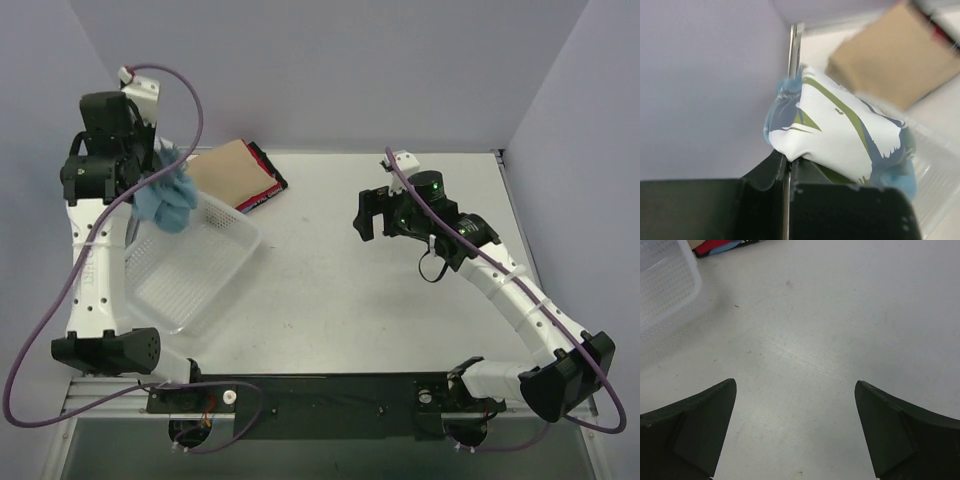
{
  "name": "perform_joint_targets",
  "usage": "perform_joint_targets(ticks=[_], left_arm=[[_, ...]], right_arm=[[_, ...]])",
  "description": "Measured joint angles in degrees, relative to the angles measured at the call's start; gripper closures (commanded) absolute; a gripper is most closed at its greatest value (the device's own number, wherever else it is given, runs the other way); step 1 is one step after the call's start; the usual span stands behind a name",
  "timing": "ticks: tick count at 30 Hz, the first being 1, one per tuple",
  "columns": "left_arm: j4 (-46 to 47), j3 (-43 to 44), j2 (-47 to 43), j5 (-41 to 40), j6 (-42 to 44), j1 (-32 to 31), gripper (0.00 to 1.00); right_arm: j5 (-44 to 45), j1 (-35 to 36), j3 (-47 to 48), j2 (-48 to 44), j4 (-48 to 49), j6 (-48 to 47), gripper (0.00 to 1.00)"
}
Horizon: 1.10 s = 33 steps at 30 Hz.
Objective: Fold and stack the t-shirts
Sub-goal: Grab crumpled tshirt from bin with the left arm, then move the tshirt to the center of the board
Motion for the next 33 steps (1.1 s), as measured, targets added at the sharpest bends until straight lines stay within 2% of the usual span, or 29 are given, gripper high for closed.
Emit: perform_joint_targets(ticks=[4,7,12,15,17,20,21,22,24,27,32,33], left_arm=[[-1.03,19.41,0.98,7.37,-3.93,-4.79,1.00],[-0.48,28.28,0.17,14.36,-6.05,-10.71,1.00],[-0.87,31.26,0.42,23.37,-8.09,-20.31,1.00],[-1.88,31.15,3.34,24.81,-7.69,-30.18,1.00],[-2.45,30.82,7.74,25.88,-7.37,-37.86,1.00],[-2.93,29.77,14.60,28.28,-7.41,-44.41,1.00],[-2.89,28.94,16.98,29.68,-7.45,-45.94,0.77],[-2.93,27.80,19.12,31.19,-7.45,-47.19,0.10],[-3.39,25.73,23.28,34.03,-6.91,-48.92,0.09],[-4.26,23.58,27.91,34.16,-6.64,-49.90,0.08],[-3.34,13.77,28.06,26.10,-6.27,-45.40,0.08],[-3.08,11.52,27.76,23.32,-5.57,-42.93,0.12]], right_arm=[[-0.44,-0.02,1.92,-0.31,-0.22,0.20,0.00],[-1.31,-0.68,2.78,-1.62,-0.52,1.03,0.00],[-4.46,-4.81,2.73,-5.33,-1.20,4.22,0.00],[-5.81,-9.22,2.10,-8.28,-2.25,6.38,0.00],[-5.55,-13.20,2.01,-10.23,-4.26,7.93,0.00],[-2.58,-19.02,2.01,-12.57,-9.16,9.73,0.00],[-1.62,-20.37,2.01,-13.05,-10.71,10.10,0.00],[-0.72,-21.92,1.97,-13.53,-12.61,10.47,0.00],[0.63,-24.41,1.27,-14.51,-15.74,11.13,0.00],[2.16,-26.03,-0.74,-15.67,-19.61,11.41,0.00],[2.10,-26.05,-4.87,-15.56,-23.10,11.50,0.03],[1.77,-26.05,-5.33,-15.15,-23.45,11.54,0.03]])
